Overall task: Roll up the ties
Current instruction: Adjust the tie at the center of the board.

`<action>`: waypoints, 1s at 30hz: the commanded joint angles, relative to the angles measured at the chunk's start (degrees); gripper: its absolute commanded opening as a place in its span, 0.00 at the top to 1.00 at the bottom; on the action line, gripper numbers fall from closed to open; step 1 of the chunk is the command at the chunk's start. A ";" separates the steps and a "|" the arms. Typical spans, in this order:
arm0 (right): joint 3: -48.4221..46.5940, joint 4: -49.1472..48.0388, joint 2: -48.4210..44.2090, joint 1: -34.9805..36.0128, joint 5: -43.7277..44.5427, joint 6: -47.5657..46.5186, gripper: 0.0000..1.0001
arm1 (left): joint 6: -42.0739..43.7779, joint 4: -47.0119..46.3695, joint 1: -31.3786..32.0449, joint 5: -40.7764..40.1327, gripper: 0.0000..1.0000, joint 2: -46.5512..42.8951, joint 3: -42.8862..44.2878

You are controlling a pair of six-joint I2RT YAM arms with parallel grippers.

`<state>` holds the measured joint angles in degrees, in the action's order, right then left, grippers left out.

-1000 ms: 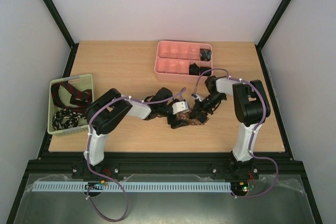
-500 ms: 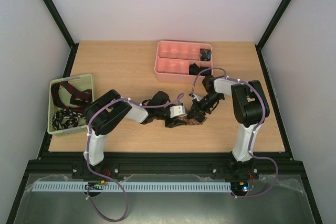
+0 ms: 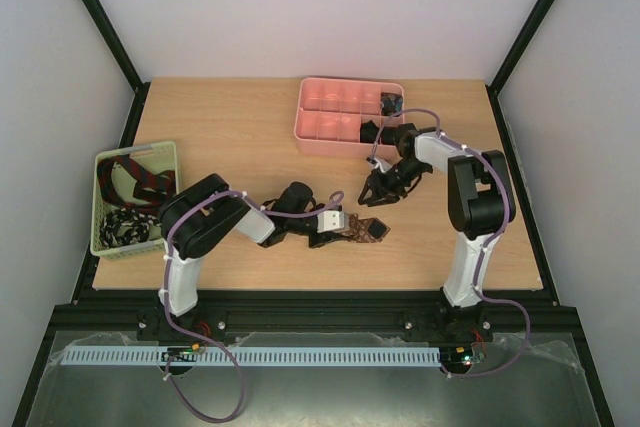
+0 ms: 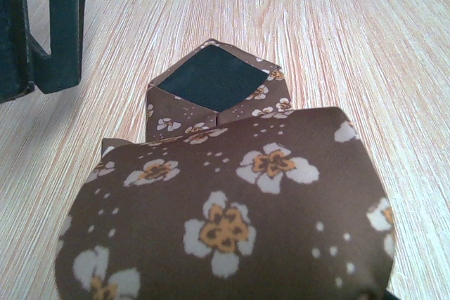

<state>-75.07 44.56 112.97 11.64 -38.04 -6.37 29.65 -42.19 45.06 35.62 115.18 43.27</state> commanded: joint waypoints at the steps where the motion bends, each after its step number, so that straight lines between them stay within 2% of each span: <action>1: -1.80 3.25 2.60 1.62 1.28 -1.03 0.64 | 2.95 5.38 0.33 -0.26 0.70 1.97 -2.60; 12: 0.11 4.16 3.73 4.19 -2.39 -1.54 0.64 | 3.31 5.57 0.21 -0.29 0.70 1.91 -2.70; 16: 0.81 3.97 4.33 4.41 0.52 -1.62 0.74 | 3.14 5.38 -0.05 -0.26 0.70 1.76 -2.86; 21: 1.99 4.23 4.85 4.24 3.45 -2.33 0.79 | 2.79 4.78 -0.23 -0.02 0.70 1.80 -3.31; 26: 1.31 5.06 4.25 4.23 2.15 -2.95 0.98 | 2.24 4.25 -0.41 -0.28 0.70 1.85 -3.46; 30: -0.12 7.42 3.16 4.21 -0.57 -4.24 0.99 | 0.98 3.12 -0.67 -0.52 0.70 2.12 -3.92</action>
<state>-73.76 46.65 117.12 15.77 -36.03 -8.93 30.83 -44.36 44.88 35.88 115.18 42.00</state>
